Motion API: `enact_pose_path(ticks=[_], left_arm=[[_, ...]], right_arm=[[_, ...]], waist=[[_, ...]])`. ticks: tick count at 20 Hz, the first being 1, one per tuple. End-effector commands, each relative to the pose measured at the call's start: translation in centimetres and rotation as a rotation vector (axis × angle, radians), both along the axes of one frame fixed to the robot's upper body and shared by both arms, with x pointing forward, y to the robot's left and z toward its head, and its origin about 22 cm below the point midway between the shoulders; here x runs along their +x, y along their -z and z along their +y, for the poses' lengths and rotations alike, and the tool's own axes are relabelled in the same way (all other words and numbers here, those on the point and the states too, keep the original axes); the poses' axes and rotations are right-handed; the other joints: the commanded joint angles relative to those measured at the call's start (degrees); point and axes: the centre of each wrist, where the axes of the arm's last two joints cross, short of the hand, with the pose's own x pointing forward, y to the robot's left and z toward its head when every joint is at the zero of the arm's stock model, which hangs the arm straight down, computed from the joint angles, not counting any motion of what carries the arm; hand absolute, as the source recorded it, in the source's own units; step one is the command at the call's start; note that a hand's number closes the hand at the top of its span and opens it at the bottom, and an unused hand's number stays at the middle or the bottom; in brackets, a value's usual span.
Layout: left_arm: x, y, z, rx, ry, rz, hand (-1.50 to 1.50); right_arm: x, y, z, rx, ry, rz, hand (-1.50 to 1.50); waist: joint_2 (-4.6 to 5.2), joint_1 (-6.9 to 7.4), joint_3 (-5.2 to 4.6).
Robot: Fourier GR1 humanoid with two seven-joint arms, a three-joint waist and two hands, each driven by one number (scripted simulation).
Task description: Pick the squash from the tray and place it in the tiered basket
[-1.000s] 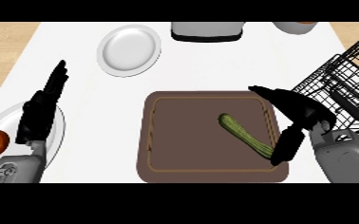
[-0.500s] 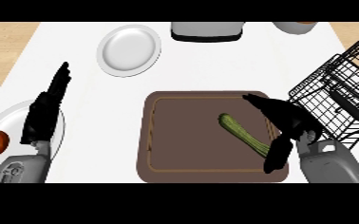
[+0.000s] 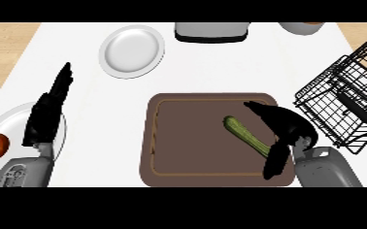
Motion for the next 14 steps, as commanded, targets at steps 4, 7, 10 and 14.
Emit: enact_pose_path(ticks=[4,7,10,14], left_arm=[[0.2,-1.3,-0.6,-0.011,0.007,0.014,0.00],[0.6,0.0,0.6,-0.009,0.008,0.007,0.00],[0.3,-0.2,-1.3,-0.009,0.007,0.001,0.00],[0.4,-1.6,0.7,-0.003,-0.006,0.001,0.00]], right_arm=[[1.2,2.6,-0.8,0.006,0.000,0.026,-1.50],[1.2,4.5,0.6,-0.011,-0.015,0.046,-1.50],[1.4,4.2,1.3,0.015,-0.023,0.077,-1.50],[2.1,4.9,0.6,0.009,-0.019,0.110,-1.50]], waist=[[0.03,0.15,0.02],[0.08,0.17,0.01],[0.02,0.11,0.01],[0.03,0.16,0.01]])
